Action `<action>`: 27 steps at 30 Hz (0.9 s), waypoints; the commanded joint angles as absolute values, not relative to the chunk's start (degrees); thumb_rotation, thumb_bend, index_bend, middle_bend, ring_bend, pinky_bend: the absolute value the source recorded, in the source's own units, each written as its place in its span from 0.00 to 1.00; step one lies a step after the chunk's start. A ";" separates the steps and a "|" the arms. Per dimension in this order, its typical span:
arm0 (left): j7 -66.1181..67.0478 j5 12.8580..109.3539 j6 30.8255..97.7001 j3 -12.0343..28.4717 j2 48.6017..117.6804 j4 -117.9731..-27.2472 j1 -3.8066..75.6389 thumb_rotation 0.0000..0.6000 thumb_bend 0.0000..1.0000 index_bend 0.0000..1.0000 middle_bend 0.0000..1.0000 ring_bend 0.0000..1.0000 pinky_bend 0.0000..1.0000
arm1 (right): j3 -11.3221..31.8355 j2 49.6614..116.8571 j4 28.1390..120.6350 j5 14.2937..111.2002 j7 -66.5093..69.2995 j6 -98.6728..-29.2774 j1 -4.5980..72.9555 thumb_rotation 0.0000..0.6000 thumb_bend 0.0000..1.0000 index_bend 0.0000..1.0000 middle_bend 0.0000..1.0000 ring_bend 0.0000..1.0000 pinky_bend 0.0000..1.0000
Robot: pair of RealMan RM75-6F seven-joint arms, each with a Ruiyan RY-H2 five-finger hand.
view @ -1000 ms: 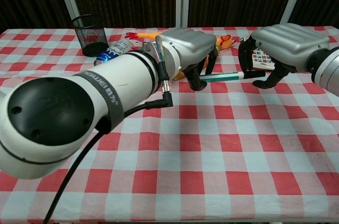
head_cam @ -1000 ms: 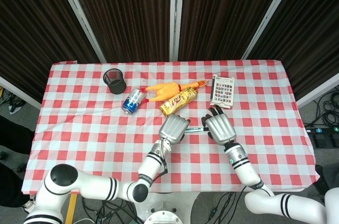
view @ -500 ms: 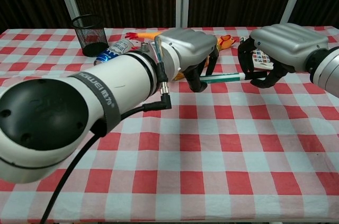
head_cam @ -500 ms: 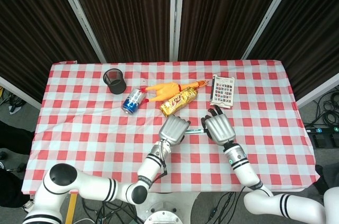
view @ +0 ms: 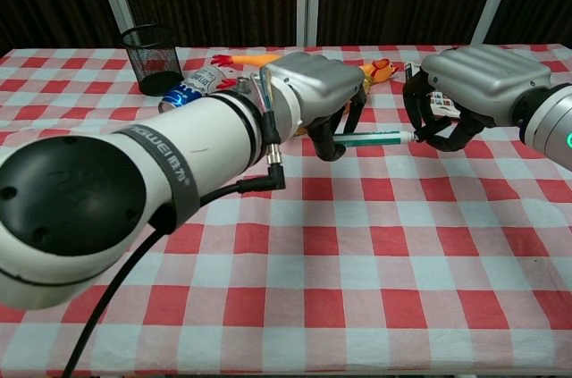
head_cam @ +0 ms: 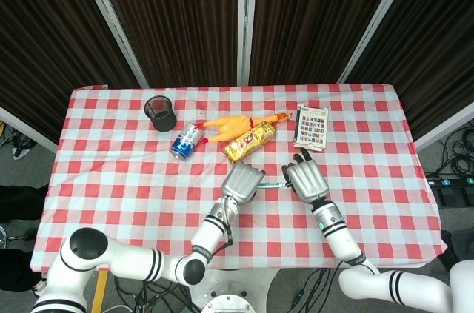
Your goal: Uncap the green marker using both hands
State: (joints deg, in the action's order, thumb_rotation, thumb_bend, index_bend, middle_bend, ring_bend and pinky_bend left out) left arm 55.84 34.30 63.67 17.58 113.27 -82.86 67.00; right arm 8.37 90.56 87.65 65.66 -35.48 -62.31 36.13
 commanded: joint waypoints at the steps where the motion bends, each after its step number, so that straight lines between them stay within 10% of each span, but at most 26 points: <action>1: 55.76 34.28 63.73 17.52 113.27 -82.89 66.97 1.00 0.48 0.54 0.56 0.51 0.54 | 8.22 90.55 87.66 65.58 -35.53 -62.55 36.02 1.00 0.26 0.66 0.57 0.25 0.14; 27: 46.57 39.66 60.17 12.05 111.14 -77.54 60.88 1.00 0.47 0.54 0.56 0.51 0.54 | 7.59 93.06 78.54 64.11 -27.76 -60.23 34.70 1.00 0.26 0.66 0.57 0.25 0.14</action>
